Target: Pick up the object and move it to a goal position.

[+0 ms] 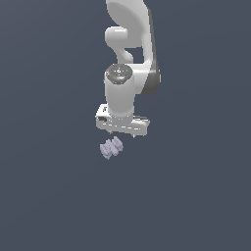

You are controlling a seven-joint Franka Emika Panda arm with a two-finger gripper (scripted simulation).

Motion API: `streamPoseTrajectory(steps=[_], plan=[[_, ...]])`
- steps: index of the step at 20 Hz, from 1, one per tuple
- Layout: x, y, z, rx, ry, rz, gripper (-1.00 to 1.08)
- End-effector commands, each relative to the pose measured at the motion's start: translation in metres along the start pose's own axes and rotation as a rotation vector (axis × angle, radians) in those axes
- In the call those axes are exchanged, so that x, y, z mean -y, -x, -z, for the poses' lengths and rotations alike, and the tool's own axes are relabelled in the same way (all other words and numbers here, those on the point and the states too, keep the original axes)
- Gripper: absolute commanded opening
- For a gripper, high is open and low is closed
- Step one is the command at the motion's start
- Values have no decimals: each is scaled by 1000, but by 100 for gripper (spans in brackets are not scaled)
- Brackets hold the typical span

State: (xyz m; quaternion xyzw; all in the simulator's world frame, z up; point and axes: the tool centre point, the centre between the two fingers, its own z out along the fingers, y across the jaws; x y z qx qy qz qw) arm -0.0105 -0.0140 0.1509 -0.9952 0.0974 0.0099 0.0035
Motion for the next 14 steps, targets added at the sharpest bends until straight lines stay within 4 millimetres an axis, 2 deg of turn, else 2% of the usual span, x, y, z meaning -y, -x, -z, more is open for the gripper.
streamPoseTrajectory(steps=[1, 14], plan=[[-4, -1, -6, -1, -2, -66, 100], [-33, -9, -40, -9, -6, -488, 100]])
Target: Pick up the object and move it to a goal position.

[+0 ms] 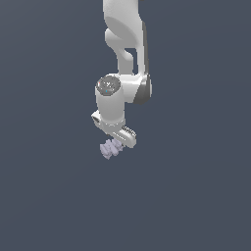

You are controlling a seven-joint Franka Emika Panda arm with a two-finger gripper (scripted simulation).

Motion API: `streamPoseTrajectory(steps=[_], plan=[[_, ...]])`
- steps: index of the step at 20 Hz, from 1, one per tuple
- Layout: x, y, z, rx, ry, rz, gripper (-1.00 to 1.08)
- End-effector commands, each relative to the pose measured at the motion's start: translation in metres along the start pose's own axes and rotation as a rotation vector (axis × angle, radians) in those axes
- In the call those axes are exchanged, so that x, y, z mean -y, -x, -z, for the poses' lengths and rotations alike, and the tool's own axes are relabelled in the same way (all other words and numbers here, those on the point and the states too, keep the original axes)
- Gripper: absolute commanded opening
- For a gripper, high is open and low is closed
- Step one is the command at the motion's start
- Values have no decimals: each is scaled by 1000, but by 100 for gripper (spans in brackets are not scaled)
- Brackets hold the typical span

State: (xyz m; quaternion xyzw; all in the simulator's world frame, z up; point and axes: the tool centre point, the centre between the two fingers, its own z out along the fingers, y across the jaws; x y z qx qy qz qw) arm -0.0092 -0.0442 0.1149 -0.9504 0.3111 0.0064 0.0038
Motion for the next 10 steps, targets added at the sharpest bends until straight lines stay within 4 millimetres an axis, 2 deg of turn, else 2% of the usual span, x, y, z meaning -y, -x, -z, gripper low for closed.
streamPoseTrajectory(steps=[1, 10], plan=[[-5, -4, -6, -3, 0, -80, 100], [-17, -12, -20, -12, 1, -270, 100]])
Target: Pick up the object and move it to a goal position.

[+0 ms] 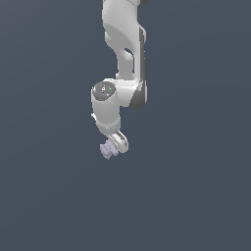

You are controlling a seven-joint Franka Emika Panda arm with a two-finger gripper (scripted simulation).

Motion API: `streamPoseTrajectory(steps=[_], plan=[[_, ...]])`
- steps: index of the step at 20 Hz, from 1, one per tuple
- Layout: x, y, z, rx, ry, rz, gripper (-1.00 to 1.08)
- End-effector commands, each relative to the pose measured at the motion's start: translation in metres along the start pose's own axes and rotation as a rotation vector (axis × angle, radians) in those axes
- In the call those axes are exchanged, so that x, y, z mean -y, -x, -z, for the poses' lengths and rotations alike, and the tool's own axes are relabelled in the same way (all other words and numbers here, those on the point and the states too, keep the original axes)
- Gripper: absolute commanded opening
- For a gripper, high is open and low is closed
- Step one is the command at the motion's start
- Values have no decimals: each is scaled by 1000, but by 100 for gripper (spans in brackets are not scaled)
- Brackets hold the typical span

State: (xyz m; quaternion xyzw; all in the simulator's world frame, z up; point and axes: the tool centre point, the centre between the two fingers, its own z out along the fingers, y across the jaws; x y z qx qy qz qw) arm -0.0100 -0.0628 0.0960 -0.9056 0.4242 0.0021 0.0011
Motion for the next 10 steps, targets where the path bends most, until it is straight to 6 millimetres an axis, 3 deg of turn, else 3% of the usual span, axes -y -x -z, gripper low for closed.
streamPoseTrajectory(steps=[1, 10], plan=[[-2, -2, -3, -2, 0, -39, 100], [-4, -4, -6, -4, 0, -75, 100]])
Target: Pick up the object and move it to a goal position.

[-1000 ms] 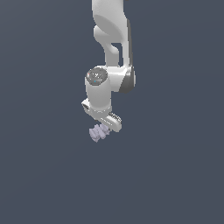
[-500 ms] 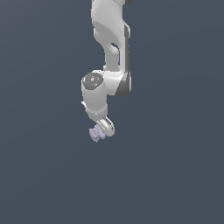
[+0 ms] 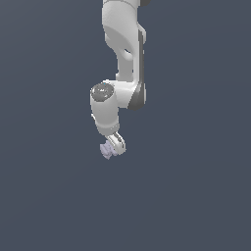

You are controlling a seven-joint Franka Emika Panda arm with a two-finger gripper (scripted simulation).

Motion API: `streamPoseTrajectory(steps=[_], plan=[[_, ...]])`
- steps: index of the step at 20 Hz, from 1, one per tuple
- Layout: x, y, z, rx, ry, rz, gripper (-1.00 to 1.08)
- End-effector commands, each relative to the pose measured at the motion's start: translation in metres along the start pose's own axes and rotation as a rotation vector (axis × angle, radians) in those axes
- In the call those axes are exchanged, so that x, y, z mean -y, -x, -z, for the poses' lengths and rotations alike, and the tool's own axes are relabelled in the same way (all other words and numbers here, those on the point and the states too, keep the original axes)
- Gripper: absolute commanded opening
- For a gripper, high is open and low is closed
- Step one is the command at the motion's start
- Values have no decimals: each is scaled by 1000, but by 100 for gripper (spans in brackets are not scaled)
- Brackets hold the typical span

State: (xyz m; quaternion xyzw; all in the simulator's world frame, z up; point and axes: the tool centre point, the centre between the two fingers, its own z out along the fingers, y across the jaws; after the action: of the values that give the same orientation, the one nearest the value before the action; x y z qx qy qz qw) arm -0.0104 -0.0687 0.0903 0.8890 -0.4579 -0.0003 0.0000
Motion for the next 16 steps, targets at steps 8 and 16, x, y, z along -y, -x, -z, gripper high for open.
streamPoseTrajectory(steps=[8, 16], plan=[[-1, 0, -30, 0, 0, -4, 100], [0, 0, -50, 0, 0, -5, 100]])
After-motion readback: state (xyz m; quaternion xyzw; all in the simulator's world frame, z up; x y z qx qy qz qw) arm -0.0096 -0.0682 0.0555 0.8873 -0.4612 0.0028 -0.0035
